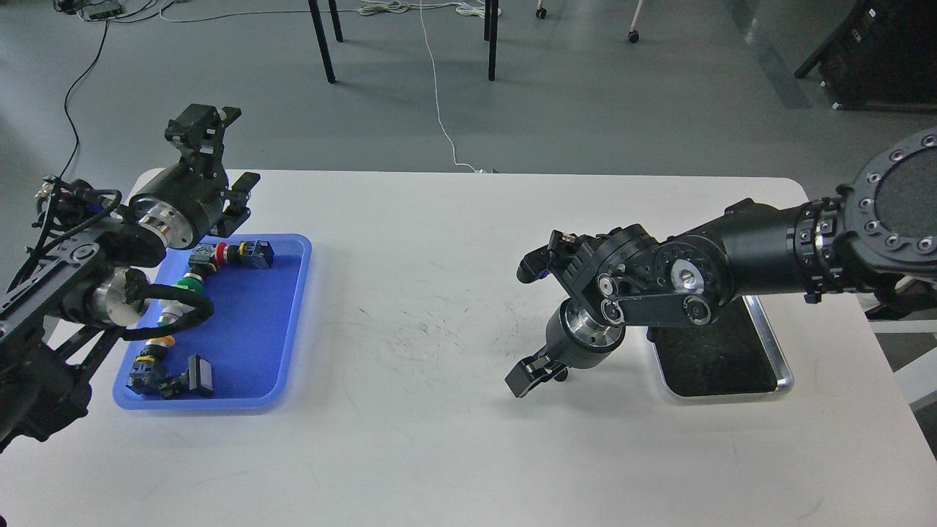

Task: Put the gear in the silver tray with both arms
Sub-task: 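Lower the right gripper onto the black gear and close it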

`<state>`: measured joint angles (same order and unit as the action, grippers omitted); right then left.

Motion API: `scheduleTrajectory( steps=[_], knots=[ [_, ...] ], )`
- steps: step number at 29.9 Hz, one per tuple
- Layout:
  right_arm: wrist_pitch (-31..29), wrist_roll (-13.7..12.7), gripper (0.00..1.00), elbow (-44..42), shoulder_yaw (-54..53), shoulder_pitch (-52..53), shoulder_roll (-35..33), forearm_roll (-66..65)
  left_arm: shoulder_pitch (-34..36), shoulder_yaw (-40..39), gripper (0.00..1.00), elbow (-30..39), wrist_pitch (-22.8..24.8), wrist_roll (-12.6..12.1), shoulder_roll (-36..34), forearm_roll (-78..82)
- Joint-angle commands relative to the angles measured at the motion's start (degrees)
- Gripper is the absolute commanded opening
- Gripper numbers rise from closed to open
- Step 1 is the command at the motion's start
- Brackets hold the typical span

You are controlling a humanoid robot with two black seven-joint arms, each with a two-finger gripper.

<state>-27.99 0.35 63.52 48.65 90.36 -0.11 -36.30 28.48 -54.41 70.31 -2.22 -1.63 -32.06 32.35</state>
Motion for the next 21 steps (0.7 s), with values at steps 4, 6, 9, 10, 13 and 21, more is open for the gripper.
scheduleTrajectory(
  steps=[4, 6, 9, 10, 13, 21],
  knots=[
    [0.0, 0.0, 0.85, -1.0, 1.2, -0.1, 0.1, 0.0, 0.0, -0.3, 0.98, 0.1, 0.0, 0.4, -0.6, 0.0],
    [0.0, 0.0, 0.84, -1.0, 1.3, -0.2, 0.1, 0.0, 0.0, -0.4, 0.98, 0.1, 0.0, 0.4, -0.7, 0.0],
    [0.0, 0.0, 0.82, -1.2, 1.3, -1.1, 0.1, 0.0, -0.1, -0.4, 0.98, 0.2, 0.0, 0.4, -0.7, 0.0],
    [0.0, 0.0, 0.82, -1.2, 1.3, -1.2, 0.1, 0.1, -0.1, -0.4, 0.98, 0.2, 0.0, 0.4, -0.7, 0.0],
    [0.0, 0.0, 0.79, -1.2, 1.3, -1.9, 0.1, 0.0, -0.1, -0.4, 0.98, 0.2, 0.0, 0.4, -0.7, 0.0],
    [0.0, 0.1, 0.47, -1.3, 1.3, -2.6, 0.1, -1.8, 0.0, -0.4, 0.98, 0.2, 0.0, 0.4, -0.7, 0.0]
  ],
)
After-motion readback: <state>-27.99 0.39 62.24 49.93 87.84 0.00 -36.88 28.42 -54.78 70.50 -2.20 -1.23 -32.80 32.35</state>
